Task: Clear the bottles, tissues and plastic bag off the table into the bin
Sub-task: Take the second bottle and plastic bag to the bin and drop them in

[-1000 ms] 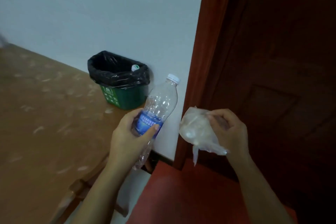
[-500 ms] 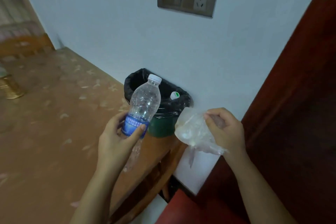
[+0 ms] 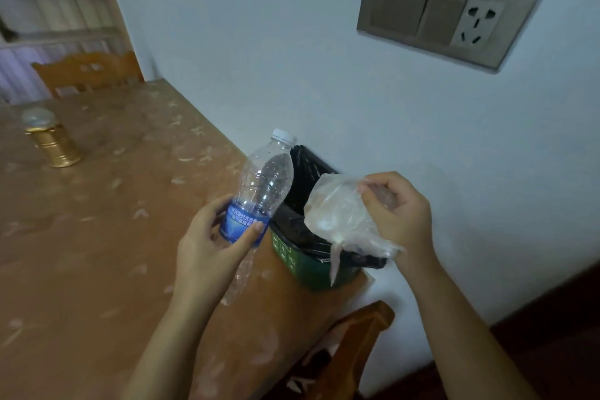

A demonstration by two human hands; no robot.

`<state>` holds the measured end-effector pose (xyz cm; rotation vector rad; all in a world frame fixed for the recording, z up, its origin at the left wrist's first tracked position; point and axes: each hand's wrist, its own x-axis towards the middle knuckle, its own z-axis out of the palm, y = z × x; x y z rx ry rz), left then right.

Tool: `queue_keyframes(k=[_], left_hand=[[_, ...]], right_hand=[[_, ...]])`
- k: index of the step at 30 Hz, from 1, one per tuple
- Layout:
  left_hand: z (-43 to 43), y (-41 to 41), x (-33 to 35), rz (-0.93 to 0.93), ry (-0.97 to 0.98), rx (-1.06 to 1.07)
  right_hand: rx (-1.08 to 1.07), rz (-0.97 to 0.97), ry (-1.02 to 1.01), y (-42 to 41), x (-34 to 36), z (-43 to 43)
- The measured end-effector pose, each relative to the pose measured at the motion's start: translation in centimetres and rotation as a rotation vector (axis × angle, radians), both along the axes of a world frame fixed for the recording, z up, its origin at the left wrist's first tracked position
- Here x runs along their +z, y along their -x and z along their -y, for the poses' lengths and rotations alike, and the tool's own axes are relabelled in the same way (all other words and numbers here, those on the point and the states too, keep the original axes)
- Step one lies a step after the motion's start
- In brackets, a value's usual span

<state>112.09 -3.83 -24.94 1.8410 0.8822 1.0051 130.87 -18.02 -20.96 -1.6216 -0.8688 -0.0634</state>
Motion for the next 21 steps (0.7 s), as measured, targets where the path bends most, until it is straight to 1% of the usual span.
queue_keyframes(k=[4,13,17,21], left_hand=[[-1.1,0.0,-0.1,-0.045,0.004,0.070],[-2.2,-2.2,0.4,-0.119,0.038,0.153],[-2.3,-3.2,0.6,-0.142,0.015,0.145],[-2.5,-4.0,0.7,-0.188,-0.059,0.117]], right_hand=[[0.060,0.040,0.018,-1.9,-0.1,-3.7],[0.144,0.109,0.156,-5.9,-2.1,-9.4],[0.195,0.036,0.217,-6.9,-3.1,-9.7],[0.225,-0.040,0.157,-7.2,-3.0,-9.3]])
